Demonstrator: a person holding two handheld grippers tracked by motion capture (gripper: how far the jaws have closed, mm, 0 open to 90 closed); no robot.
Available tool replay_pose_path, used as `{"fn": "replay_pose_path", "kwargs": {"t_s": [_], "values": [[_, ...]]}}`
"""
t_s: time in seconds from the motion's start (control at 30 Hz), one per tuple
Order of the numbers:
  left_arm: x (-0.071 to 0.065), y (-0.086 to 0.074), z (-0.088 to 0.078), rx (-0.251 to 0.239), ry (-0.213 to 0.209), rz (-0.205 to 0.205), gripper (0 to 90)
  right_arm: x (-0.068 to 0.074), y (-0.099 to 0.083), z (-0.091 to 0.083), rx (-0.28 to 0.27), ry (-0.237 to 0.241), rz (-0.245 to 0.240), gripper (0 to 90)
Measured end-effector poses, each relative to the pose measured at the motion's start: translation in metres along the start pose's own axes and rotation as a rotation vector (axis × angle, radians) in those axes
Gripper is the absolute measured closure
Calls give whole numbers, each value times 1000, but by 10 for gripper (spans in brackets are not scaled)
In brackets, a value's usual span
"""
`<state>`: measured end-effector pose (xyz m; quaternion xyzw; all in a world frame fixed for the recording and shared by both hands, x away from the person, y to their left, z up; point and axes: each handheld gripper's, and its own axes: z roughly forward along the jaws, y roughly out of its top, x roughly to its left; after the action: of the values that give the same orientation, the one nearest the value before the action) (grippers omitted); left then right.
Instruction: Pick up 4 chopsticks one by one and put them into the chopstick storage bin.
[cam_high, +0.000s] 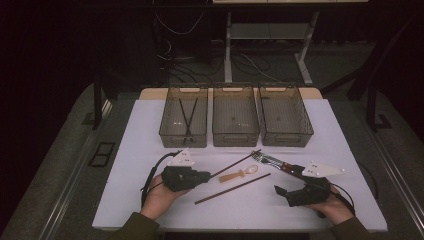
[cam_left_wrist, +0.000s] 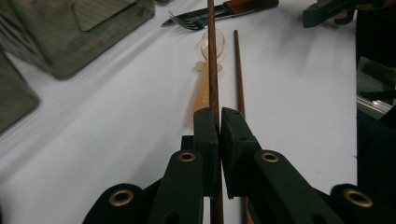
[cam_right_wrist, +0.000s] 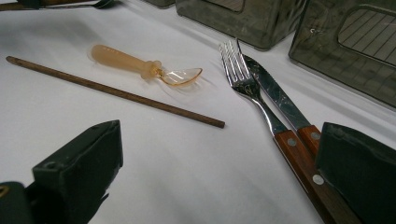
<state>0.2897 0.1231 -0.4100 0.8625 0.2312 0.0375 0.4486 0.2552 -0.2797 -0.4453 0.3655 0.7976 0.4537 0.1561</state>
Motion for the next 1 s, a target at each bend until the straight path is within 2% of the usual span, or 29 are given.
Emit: {"fn": "replay_pose_path", "kwargs": {"t_s": [0.4, 0.6, 0.77, 1.0], "values": [[16, 0, -15, -35, 61, -37, 850, -1, 0, 0, -4, -1, 2, 11], [25, 2, -21, -32, 99, -48, 850, -1, 0, 0, -4, -1, 3, 11], [34, 7, -25, -28, 126, -55, 850, -1, 0, -1, -3, -2, 6, 11], [46, 19, -28, -41, 136, -69, 850, -1, 1, 0, -2, 1, 8, 11]]}}
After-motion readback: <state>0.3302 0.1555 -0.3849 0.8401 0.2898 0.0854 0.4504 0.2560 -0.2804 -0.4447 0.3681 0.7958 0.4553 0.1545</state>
